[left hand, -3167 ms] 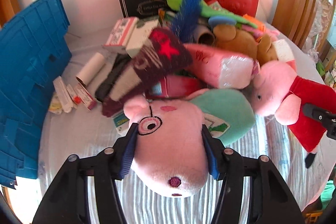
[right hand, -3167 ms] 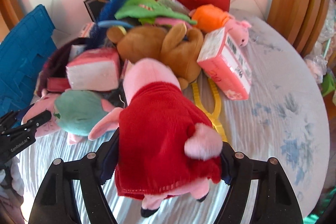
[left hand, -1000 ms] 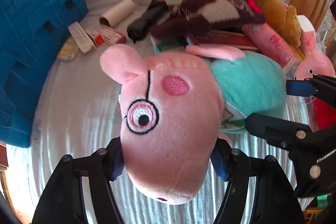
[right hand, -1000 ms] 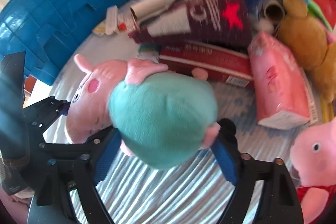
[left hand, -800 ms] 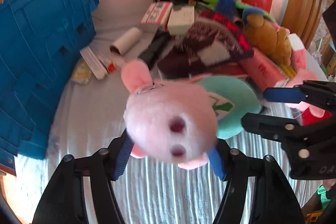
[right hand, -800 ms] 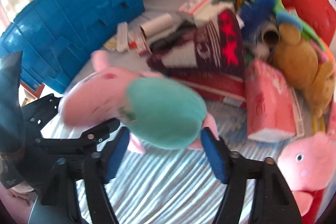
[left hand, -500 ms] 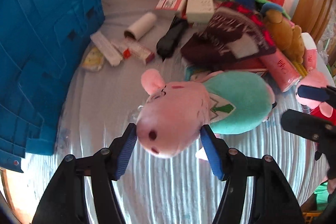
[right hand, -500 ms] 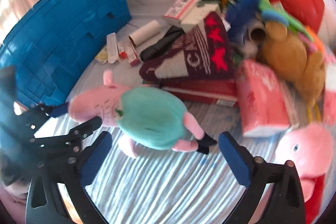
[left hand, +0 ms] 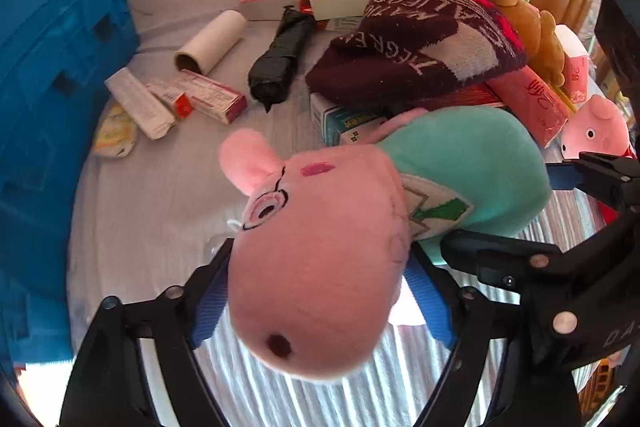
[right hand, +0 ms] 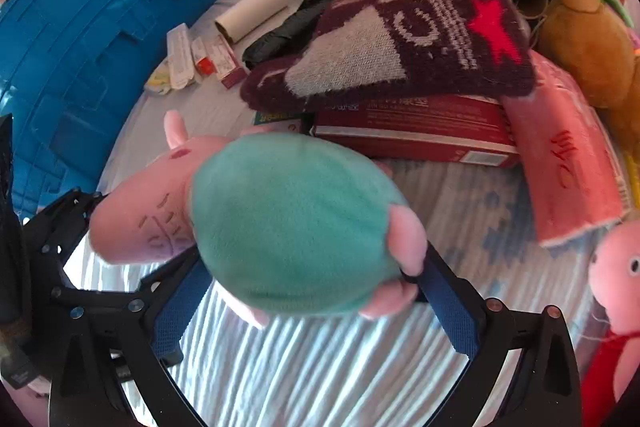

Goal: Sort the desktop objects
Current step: 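Grasp the teal-shirt pig plush with both grippers and lift it, then carry the teal-shirt pig plush with both grippers over the blue crate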

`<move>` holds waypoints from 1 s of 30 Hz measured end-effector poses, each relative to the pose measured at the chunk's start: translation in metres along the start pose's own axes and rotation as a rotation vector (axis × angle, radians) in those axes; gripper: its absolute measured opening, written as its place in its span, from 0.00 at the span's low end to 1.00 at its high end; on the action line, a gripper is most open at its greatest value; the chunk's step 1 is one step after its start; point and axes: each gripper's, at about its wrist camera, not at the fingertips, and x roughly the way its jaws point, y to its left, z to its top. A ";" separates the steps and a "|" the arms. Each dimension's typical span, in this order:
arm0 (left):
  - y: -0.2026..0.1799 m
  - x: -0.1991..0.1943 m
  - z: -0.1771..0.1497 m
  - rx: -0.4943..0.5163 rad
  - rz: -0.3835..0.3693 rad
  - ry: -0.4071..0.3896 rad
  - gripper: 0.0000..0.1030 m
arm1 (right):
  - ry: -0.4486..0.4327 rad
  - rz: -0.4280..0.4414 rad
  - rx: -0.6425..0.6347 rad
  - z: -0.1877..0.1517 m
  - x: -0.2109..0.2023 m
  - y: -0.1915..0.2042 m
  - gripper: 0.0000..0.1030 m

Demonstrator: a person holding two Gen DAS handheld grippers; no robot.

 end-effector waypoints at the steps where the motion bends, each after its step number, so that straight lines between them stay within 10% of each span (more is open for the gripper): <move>1: 0.001 0.001 0.002 0.002 -0.007 -0.009 0.83 | -0.008 0.000 0.007 0.002 0.002 -0.002 1.00; 13: -0.007 -0.019 0.015 0.086 -0.035 -0.072 0.67 | -0.072 -0.006 -0.015 0.006 -0.021 0.003 0.85; 30: 0.054 -0.231 0.087 0.045 0.197 -0.486 0.68 | -0.475 0.025 -0.277 0.089 -0.207 0.140 0.85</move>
